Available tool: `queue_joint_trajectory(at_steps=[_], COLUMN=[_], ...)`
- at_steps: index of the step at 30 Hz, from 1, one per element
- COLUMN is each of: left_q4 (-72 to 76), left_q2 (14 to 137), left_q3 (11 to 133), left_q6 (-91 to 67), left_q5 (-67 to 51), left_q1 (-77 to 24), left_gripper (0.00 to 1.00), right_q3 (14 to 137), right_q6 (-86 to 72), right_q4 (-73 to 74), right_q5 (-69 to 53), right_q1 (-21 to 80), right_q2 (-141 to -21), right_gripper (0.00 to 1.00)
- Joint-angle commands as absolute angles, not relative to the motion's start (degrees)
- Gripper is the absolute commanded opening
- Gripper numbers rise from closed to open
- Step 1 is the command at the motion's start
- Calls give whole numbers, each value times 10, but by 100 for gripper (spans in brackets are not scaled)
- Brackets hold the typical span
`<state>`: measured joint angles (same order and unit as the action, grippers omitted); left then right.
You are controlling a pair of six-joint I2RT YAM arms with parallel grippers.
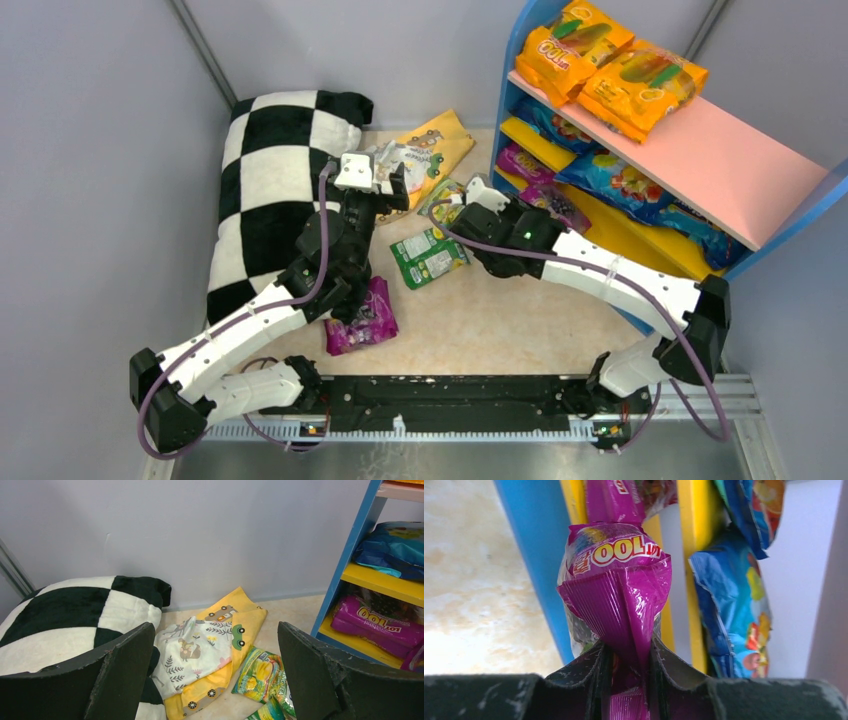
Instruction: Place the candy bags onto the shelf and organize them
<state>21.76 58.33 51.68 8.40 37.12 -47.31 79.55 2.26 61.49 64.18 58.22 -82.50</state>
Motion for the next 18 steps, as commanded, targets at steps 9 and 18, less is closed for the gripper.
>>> queue_joint_trajectory(at_steps=[9, 18], left_q4=[231, 230], left_q2=[567, 567], left_q3=[539, 539], left_q6=[76, 76], left_q5=[374, 372], left_q1=[-471, -471], left_gripper=[99, 99], right_q3=[783, 715], right_q6=[221, 184], right_q4=[532, 582], right_q5=[726, 710], right_q1=[528, 514], right_q2=[-757, -731], right_gripper=[0, 0])
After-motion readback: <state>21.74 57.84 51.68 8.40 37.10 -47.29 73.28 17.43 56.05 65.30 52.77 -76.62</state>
